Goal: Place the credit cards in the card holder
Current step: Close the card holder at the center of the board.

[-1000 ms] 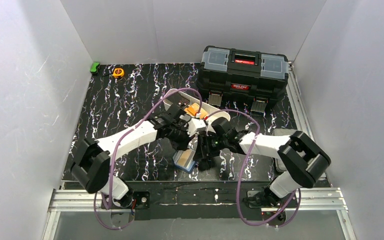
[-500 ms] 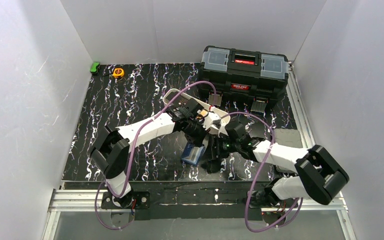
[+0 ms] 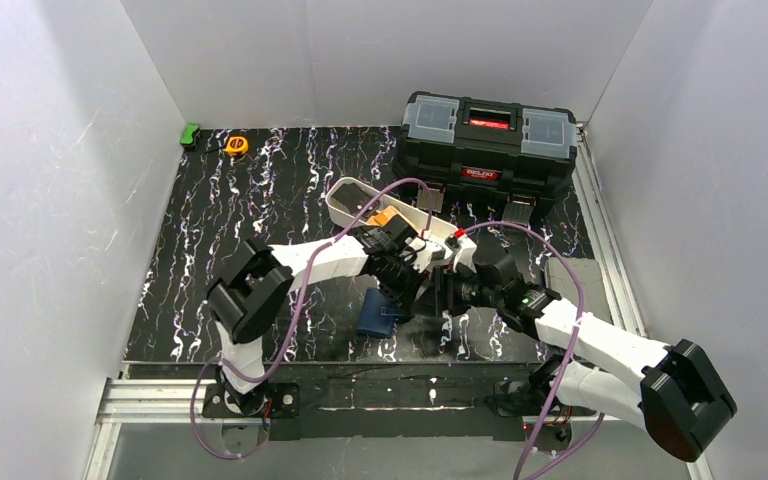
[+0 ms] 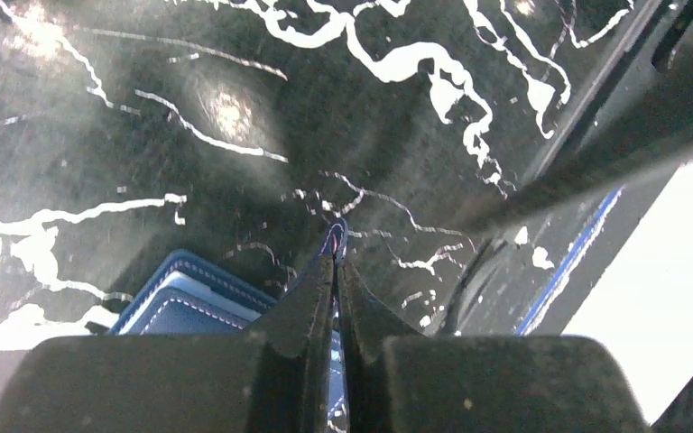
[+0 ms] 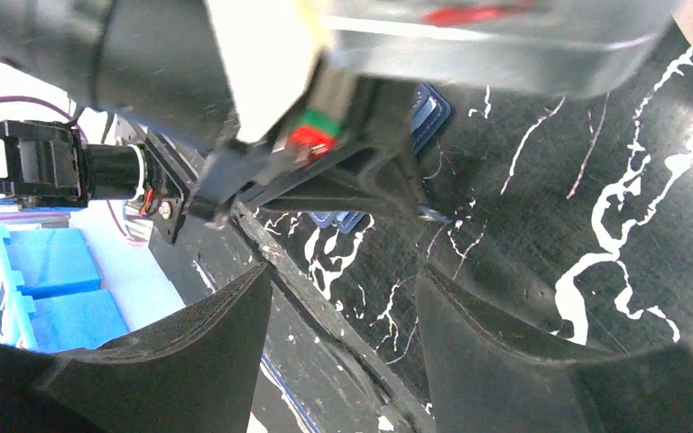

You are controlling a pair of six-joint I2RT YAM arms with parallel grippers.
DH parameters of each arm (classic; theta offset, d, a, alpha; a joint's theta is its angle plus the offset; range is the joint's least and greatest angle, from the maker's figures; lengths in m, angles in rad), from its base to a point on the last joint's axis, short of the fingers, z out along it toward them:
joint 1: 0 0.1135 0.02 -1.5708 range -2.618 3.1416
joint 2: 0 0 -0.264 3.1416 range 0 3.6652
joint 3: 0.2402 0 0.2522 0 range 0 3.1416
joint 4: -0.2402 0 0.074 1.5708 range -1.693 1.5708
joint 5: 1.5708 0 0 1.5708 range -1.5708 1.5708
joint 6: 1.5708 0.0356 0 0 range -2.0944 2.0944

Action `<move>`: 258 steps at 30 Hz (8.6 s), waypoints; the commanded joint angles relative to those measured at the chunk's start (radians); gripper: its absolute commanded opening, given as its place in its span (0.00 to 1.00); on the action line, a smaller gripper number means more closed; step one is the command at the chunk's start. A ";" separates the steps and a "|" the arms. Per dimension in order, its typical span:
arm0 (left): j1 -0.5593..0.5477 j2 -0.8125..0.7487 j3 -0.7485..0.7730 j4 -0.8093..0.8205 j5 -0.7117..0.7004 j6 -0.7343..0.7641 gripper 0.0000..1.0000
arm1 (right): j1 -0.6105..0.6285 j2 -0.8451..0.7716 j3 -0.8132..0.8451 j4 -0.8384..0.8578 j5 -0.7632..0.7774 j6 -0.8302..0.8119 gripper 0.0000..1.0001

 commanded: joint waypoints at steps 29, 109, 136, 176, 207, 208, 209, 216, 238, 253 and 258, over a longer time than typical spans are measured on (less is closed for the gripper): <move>0.292 -0.171 0.606 -0.669 0.334 0.197 0.98 | 0.204 0.288 0.370 -0.287 0.219 -0.081 0.76; 0.615 -0.535 0.254 -0.842 0.095 0.497 0.98 | 0.422 0.520 0.682 -0.585 0.589 -0.438 0.01; 0.667 -0.687 -0.255 0.048 0.649 -0.122 0.98 | 0.416 0.190 0.719 -0.236 0.304 -0.470 0.01; 0.664 -0.773 -0.298 0.439 0.885 -0.505 0.45 | 0.387 0.093 0.513 -0.021 0.399 -0.312 0.01; 0.525 -0.855 -0.069 -0.283 0.559 0.497 0.00 | 0.233 0.033 0.672 -0.313 0.074 -0.321 0.56; 0.524 -0.853 -0.069 -0.283 0.559 0.496 0.00 | 0.233 0.032 0.672 -0.314 0.068 -0.321 0.55; 0.523 -0.850 -0.069 -0.283 0.559 0.495 0.00 | 0.233 0.029 0.672 -0.316 0.066 -0.321 0.55; 0.514 -0.838 -0.061 -0.288 0.559 0.491 0.00 | 0.233 0.046 0.713 -0.318 0.040 -0.321 0.54; 0.485 -0.852 -0.058 -0.292 0.553 0.454 0.00 | 0.255 0.198 0.792 -0.346 0.040 -0.308 0.38; 0.483 -0.850 -0.061 -0.254 0.460 0.426 0.00 | 0.339 0.219 0.771 -0.393 0.331 -0.304 0.01; 0.456 -0.891 -0.109 -0.179 0.384 0.420 0.00 | 0.339 0.185 0.722 -0.349 0.540 -0.134 0.01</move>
